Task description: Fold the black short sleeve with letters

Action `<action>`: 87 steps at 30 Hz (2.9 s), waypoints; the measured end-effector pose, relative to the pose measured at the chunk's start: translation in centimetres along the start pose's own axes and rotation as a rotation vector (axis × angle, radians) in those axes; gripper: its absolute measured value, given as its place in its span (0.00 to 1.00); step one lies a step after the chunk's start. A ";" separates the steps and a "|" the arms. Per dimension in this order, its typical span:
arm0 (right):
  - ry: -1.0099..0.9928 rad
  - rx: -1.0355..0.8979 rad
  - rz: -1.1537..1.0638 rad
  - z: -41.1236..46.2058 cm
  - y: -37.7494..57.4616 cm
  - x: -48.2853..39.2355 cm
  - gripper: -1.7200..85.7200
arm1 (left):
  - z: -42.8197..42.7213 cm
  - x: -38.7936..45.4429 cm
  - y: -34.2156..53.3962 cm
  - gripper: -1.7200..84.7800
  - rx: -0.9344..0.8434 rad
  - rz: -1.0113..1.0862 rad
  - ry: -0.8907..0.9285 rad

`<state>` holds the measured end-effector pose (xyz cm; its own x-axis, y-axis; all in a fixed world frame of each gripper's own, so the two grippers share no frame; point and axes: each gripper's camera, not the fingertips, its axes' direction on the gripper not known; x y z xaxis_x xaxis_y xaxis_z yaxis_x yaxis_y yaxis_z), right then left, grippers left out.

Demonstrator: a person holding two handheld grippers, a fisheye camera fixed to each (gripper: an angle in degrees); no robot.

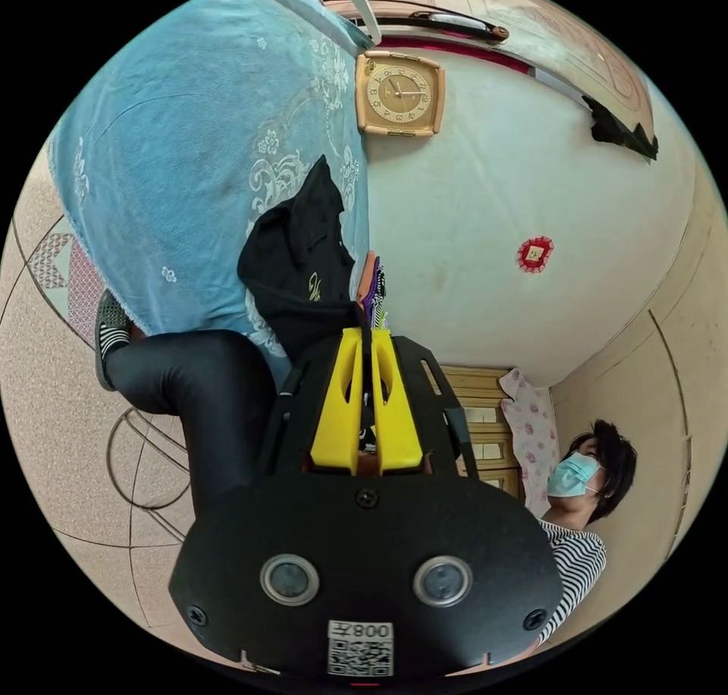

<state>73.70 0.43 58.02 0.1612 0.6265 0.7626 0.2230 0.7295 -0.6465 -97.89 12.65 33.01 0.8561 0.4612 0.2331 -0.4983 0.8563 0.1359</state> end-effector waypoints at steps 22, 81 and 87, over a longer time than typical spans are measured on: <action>0.137 -0.032 0.010 12.0 -31.5 -6.4 0.04 | 25.6 1.6 -27.6 0.05 0.024 0.019 -0.180; 1.218 -0.419 -1.335 69.7 -17.0 -44.3 0.02 | 91.9 8.6 -6.1 0.03 -0.577 1.299 -1.318; 1.191 -0.298 -1.302 67.9 -19.3 -47.3 0.02 | 92.1 11.3 -8.4 0.03 -0.472 1.328 -1.278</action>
<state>-3.56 -24.69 32.93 0.2646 -0.8693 0.4175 0.8875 0.3889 0.2473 -96.65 -10.70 123.17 -0.7037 0.5472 0.4532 -0.3942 0.2300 -0.8898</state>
